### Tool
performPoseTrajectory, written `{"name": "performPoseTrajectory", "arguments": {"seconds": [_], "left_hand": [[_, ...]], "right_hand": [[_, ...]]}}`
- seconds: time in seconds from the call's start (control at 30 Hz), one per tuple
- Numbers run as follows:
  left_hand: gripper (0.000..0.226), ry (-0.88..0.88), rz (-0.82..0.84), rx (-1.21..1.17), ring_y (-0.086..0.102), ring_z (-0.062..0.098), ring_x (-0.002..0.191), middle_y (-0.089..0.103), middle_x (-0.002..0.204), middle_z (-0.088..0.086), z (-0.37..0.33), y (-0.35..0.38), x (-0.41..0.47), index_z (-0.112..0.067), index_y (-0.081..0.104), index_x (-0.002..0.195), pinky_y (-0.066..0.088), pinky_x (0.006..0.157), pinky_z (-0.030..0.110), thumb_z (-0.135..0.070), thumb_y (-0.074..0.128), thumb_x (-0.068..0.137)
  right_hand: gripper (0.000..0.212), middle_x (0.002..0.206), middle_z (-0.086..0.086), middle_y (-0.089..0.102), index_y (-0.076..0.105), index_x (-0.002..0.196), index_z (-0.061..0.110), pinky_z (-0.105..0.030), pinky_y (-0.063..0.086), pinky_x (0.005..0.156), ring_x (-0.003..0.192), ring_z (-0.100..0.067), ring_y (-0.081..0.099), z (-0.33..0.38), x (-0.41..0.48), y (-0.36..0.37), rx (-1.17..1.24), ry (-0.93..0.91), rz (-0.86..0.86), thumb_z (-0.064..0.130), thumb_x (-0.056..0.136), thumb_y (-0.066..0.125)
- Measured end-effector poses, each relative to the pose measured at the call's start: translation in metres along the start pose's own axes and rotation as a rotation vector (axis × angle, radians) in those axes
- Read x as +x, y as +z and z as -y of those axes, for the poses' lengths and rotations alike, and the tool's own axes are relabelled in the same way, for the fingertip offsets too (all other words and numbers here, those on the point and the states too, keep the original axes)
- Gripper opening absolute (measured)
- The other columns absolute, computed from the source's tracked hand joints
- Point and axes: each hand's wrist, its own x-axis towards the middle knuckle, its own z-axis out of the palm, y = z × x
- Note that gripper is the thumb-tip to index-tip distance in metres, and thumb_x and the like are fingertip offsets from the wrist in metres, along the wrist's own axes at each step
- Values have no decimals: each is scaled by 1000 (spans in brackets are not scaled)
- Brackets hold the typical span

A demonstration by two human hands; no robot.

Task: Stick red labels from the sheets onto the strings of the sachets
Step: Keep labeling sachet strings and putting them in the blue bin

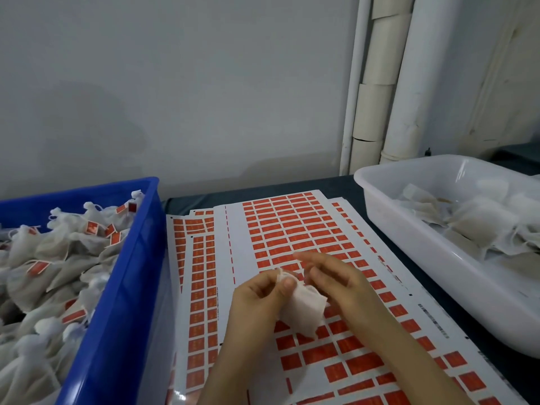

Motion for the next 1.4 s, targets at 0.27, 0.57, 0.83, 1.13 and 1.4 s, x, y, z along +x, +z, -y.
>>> {"name": "performPoseTrajectory", "arguments": {"seconds": [0.27,0.57,0.83,1.13,1.4], "left_hand": [[35,-113,220,-12,67,14,91,73,89,-10,8,1,0,-42,74,86,52,81,24,-56,45,71],[31,-139,228,-117,68,17,86,74,82,-6,12,4,2,-27,75,77,52,78,27,-45,50,75],[34,-105,250,97,58,-6,81,58,86,-33,3,6,-4,-54,56,88,42,51,3,-75,40,66],[94,148,249,301,54,6,99,28,101,-48,21,17,-7,-65,6,113,52,68,8,-33,78,61],[10,107,-37,196,56,-16,85,62,83,-34,11,14,-1,-42,59,86,44,52,2,-40,50,91]], "right_hand": [[26,103,22,64,67,95,32,-9,47,77,100,5,57,0,-1,-2,-46,-42,120,13,93,49],[17,85,16,69,68,87,32,-14,51,71,81,-4,65,-2,-1,-3,10,15,101,18,88,58],[14,77,22,65,63,78,33,-2,45,62,78,7,60,-13,3,-1,-141,38,-61,27,88,56],[14,69,15,59,51,76,31,-3,42,53,69,9,57,-15,1,6,-197,2,-276,28,90,52],[15,61,9,55,51,77,28,-6,44,51,56,3,54,-16,0,4,-136,18,-303,32,90,48]]}}
